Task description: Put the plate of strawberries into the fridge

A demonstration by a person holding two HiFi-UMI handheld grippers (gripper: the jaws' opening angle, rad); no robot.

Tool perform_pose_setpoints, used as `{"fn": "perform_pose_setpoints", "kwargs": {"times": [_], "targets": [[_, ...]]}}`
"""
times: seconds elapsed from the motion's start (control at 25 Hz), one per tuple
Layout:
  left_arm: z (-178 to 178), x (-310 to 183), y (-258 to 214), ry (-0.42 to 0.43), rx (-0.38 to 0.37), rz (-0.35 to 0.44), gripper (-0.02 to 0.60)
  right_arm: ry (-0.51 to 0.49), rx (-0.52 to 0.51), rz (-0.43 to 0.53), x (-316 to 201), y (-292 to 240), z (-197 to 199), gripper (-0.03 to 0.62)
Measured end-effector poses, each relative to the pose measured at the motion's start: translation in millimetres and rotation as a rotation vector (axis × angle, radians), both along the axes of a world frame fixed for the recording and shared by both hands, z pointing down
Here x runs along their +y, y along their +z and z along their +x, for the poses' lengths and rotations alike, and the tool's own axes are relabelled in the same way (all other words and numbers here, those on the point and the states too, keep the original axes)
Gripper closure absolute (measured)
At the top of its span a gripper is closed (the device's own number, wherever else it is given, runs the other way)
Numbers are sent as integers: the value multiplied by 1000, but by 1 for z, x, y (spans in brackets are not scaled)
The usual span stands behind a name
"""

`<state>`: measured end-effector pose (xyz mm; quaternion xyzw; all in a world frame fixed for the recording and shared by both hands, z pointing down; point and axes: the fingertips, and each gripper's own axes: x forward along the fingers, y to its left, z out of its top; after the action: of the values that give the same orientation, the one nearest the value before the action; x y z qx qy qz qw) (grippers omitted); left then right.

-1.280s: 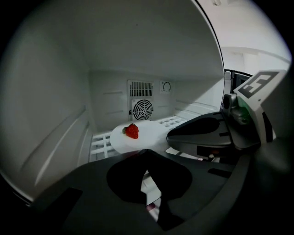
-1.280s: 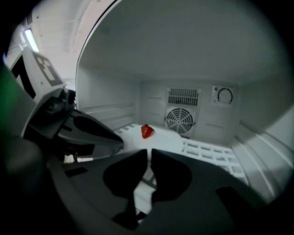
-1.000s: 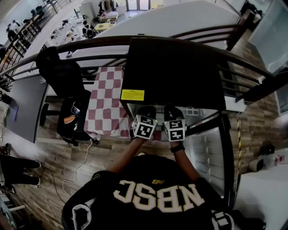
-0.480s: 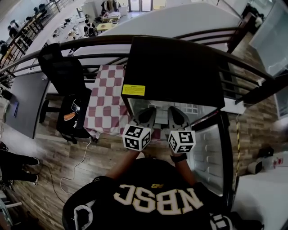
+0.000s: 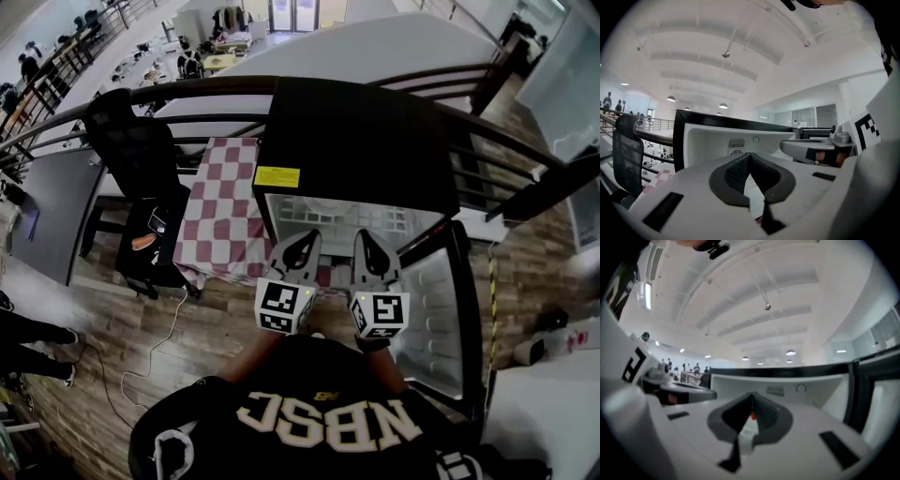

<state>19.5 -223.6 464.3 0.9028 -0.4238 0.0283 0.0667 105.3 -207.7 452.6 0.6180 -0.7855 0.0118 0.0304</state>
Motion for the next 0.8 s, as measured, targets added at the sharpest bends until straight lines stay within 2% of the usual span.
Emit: {"fn": "perform_pose_setpoints", "kwargs": {"times": [0.28, 0.52, 0.8], "targets": [[5, 16, -11, -13, 31, 44, 565, -8, -2, -8, 21, 1, -1, 572], [11, 31, -8, -1, 32, 27, 565, -7, -18, -2, 37, -2, 4, 572], [15, 46, -3, -9, 28, -7, 565, 1, -37, 57, 58, -13, 9, 572]]}}
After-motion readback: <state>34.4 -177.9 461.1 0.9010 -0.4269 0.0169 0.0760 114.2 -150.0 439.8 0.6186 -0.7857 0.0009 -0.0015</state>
